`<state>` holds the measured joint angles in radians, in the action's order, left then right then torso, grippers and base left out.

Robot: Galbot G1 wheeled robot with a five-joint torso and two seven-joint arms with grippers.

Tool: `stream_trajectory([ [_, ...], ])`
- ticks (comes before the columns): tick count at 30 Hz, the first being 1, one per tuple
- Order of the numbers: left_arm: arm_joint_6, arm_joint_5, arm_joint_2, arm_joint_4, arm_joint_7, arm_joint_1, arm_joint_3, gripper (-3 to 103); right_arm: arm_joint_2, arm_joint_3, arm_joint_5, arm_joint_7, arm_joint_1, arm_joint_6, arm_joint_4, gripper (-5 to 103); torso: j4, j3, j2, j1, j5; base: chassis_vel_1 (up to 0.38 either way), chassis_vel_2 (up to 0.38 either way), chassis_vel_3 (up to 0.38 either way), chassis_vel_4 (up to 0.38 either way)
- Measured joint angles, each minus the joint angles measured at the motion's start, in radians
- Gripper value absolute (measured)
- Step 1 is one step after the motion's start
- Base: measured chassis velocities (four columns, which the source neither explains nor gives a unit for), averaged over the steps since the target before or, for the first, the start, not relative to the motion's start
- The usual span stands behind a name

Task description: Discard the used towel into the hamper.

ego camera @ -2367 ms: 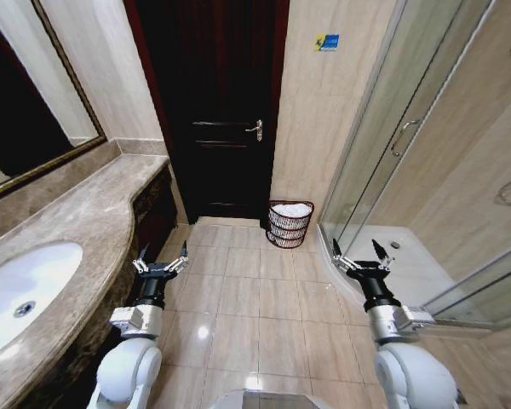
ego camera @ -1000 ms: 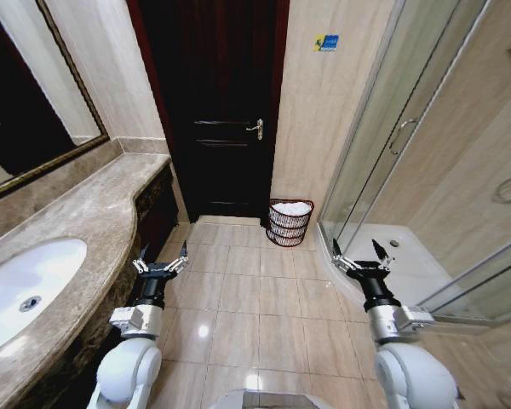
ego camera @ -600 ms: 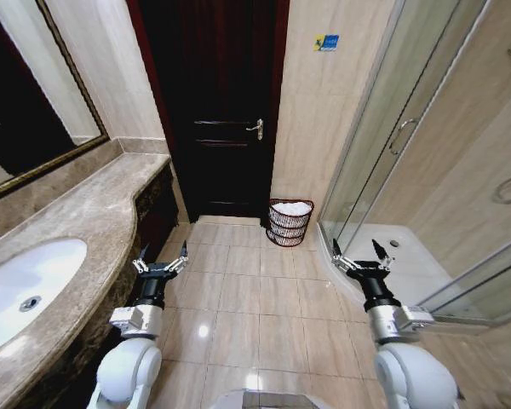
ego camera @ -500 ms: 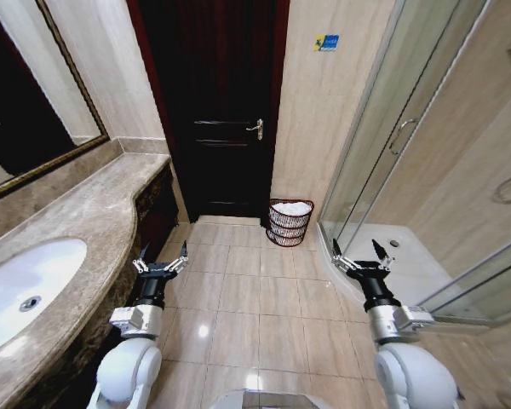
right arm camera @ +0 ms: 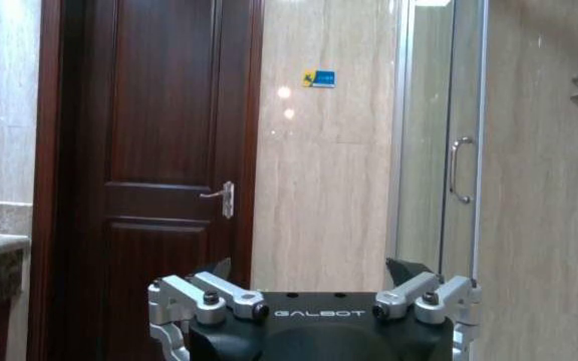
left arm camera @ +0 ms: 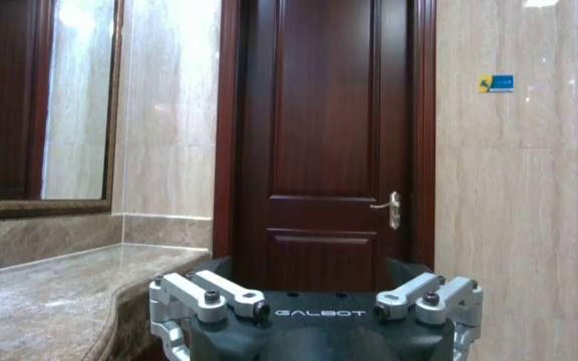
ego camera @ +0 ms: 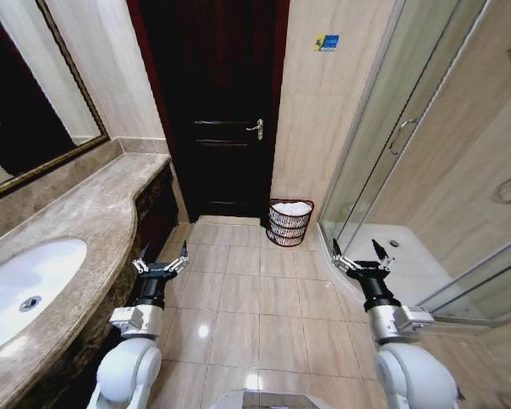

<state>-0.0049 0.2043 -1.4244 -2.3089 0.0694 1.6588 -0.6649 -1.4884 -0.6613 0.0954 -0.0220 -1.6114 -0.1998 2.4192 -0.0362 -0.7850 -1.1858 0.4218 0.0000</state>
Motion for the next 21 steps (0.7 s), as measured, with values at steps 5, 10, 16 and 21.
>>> stream_trajectory([
  [5,0.000,0.000,0.000,0.000,0.000,0.000,0.000,100,0.000,0.000,0.000,0.000,0.000,0.000,0.000,100,0.0000,0.000,0.000,0.000,0.0000,0.000,0.000,0.000,0.000],
  [10,0.000,0.000,0.000,0.000,0.000,0.000,0.000,100,0.000,0.000,0.000,0.000,0.000,0.000,0.000,100,0.0000,0.000,0.000,0.000,0.0000,0.000,0.000,0.000,0.000],
  [16,0.000,0.000,0.000,0.000,0.000,0.000,0.000,100,0.000,0.000,0.000,0.000,0.000,0.000,0.000,100,0.0000,0.000,0.000,0.000,0.0000,0.000,0.000,0.000,0.000],
  [21,0.000,0.000,0.000,0.000,0.000,0.000,0.000,100,0.000,0.000,0.000,0.000,0.000,0.000,0.000,100,0.0000,0.000,0.000,0.000,0.0000,0.000,0.000,0.000,0.000],
])
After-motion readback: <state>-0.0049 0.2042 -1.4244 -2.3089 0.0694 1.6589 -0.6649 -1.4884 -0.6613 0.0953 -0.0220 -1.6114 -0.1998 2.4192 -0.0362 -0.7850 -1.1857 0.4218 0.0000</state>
